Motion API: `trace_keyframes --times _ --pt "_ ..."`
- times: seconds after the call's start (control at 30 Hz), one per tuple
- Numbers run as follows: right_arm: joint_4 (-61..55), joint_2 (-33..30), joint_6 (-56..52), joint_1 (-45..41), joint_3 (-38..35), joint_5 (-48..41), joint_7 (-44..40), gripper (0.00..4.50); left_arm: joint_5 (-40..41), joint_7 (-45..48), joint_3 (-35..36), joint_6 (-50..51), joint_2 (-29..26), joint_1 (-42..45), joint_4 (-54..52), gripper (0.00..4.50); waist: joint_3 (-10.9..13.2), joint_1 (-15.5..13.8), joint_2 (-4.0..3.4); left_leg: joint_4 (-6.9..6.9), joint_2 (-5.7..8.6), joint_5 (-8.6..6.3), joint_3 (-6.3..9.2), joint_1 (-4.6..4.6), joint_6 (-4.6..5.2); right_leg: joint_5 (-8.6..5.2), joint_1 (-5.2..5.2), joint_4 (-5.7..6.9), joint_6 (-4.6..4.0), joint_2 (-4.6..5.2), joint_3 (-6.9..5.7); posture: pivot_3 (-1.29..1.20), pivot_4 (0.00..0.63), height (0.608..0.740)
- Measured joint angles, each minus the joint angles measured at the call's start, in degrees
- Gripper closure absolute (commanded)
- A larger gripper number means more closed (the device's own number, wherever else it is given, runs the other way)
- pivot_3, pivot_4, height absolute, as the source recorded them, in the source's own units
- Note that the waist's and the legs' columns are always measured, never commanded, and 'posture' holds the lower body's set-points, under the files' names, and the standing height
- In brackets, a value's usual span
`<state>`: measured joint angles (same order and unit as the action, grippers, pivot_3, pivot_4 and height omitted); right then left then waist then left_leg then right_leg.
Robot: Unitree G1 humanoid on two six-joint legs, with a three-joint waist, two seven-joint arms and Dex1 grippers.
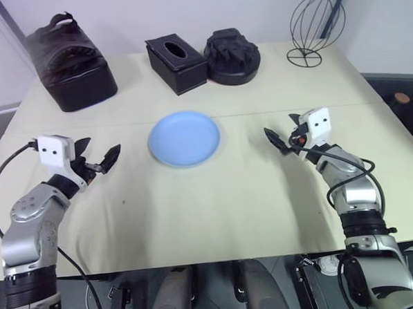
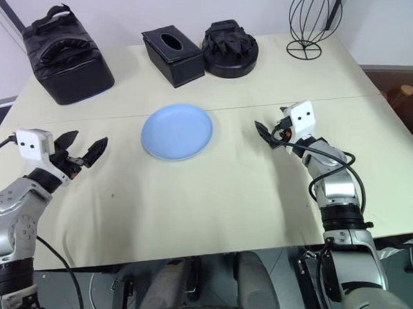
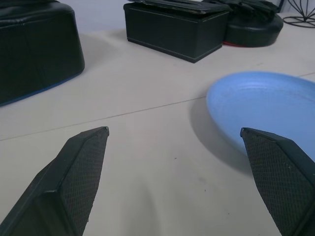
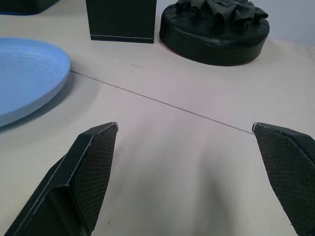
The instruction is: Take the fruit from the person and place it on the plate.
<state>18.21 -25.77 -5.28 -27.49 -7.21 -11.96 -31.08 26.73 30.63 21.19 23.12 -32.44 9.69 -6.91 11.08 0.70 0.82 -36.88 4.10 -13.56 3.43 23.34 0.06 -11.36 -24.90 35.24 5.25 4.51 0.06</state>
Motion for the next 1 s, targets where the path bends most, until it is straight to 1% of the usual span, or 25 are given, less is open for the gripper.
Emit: trace_keyframes --times 1.0 --pt "0.1 0.0 0.0 0.0 0.0 0.0 0.3 0.02 0.1 -0.9 0.1 -1.2 0.1 0.7 0.2 0.0 0.0 0.0 0.0 -0.01 0.0 0.0 0.0 0.0 0.0 0.0 0.0 0.01 0.0 0.0 0.0 0.0 0.15 0.74"
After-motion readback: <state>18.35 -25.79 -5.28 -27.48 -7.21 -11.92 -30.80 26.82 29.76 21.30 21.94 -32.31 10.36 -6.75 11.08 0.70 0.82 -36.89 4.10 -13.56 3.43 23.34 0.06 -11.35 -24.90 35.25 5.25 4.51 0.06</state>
